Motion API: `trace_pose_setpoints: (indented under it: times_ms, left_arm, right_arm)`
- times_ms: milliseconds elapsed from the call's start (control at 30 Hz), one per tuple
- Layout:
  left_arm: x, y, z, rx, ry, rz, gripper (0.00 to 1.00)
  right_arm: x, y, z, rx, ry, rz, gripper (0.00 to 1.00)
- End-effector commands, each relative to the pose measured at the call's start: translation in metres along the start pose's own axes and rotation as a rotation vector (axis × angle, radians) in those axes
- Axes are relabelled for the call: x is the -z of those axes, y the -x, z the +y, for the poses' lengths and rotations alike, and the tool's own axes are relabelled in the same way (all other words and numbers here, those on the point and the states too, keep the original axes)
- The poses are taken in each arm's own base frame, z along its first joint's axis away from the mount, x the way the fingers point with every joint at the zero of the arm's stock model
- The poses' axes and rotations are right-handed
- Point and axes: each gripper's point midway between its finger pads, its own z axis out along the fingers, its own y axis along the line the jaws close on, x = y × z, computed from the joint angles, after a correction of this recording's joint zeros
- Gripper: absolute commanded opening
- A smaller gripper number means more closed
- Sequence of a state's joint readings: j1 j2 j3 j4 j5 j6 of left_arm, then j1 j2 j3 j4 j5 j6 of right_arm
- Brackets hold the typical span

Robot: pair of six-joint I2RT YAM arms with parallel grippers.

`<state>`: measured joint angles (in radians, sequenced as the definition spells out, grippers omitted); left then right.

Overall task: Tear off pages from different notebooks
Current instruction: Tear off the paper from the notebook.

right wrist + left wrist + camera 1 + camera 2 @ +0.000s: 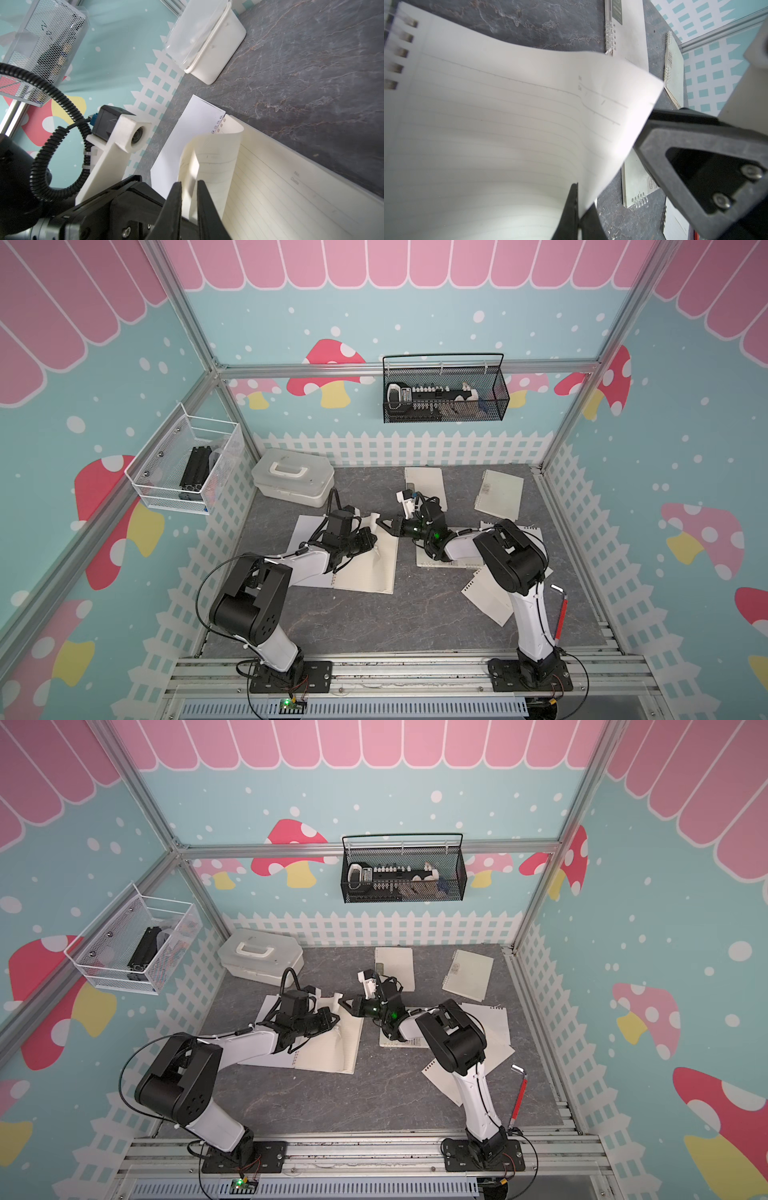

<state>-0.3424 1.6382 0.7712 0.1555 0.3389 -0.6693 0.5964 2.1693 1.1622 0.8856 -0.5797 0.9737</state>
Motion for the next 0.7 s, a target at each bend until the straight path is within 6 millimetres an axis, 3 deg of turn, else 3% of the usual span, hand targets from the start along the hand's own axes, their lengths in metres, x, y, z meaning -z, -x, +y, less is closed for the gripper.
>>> trace_pose_setpoints:
  times_ms: [0,167,333,667]
  left_arm:
    - [0.004,0.009,-0.011,-0.014,-0.039,-0.018,0.03]
    - [0.002,0.008,-0.012,-0.017,-0.042,-0.009,0.03]
    - [0.000,0.006,-0.009,-0.015,-0.036,0.000,0.03]
    - [-0.002,0.007,-0.010,-0.016,-0.038,0.001,0.03]
  right_arm:
    - [-0.007,0.001,-0.006,0.000,0.004,-0.001,0.17]
    - [-0.009,0.001,-0.009,-0.005,-0.002,0.004,0.16]
    - [-0.010,0.003,-0.005,-0.006,0.007,0.005,0.25]
    - [-0.012,0.002,0.002,-0.002,0.019,0.017,0.24]
